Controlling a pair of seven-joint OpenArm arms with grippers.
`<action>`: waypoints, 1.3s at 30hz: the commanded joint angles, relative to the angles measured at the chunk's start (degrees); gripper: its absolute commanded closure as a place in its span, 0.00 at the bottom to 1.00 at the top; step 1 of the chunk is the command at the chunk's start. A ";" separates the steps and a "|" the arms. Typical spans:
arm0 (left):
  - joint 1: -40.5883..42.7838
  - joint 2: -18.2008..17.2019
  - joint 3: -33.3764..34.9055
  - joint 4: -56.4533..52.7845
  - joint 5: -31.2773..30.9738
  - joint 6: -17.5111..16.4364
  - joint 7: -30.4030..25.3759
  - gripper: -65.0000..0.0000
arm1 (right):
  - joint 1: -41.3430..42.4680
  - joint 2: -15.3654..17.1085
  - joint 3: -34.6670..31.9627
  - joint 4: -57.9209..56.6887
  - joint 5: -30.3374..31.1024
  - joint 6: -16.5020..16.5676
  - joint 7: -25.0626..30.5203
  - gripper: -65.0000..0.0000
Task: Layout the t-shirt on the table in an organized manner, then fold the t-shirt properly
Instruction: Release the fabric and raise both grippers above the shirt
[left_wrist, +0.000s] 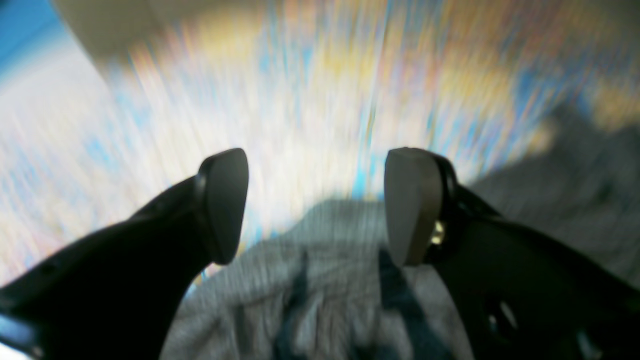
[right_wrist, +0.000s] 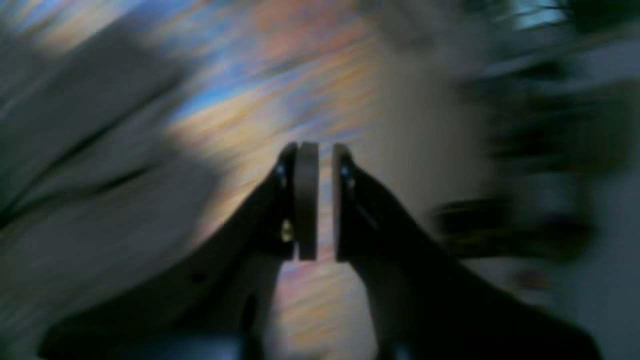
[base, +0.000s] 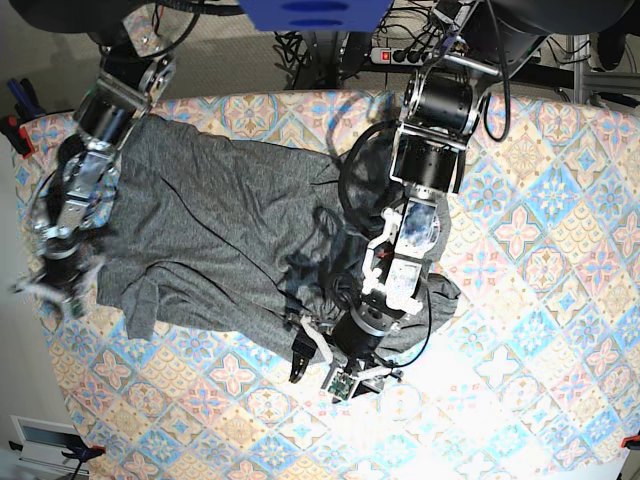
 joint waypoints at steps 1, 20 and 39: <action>-0.89 -0.22 -0.06 2.63 0.10 0.28 1.73 0.37 | 0.89 -0.87 -0.49 2.19 0.59 0.32 1.23 0.93; 23.20 -18.24 1.08 42.19 0.10 -25.52 35.40 0.37 | -7.63 -5.35 -0.67 9.92 -4.16 15.75 -16.18 0.54; 41.93 -28.70 2.66 45.80 -0.07 -25.52 39.53 0.37 | -12.56 -6.85 -0.84 9.40 -4.16 15.75 -17.32 0.43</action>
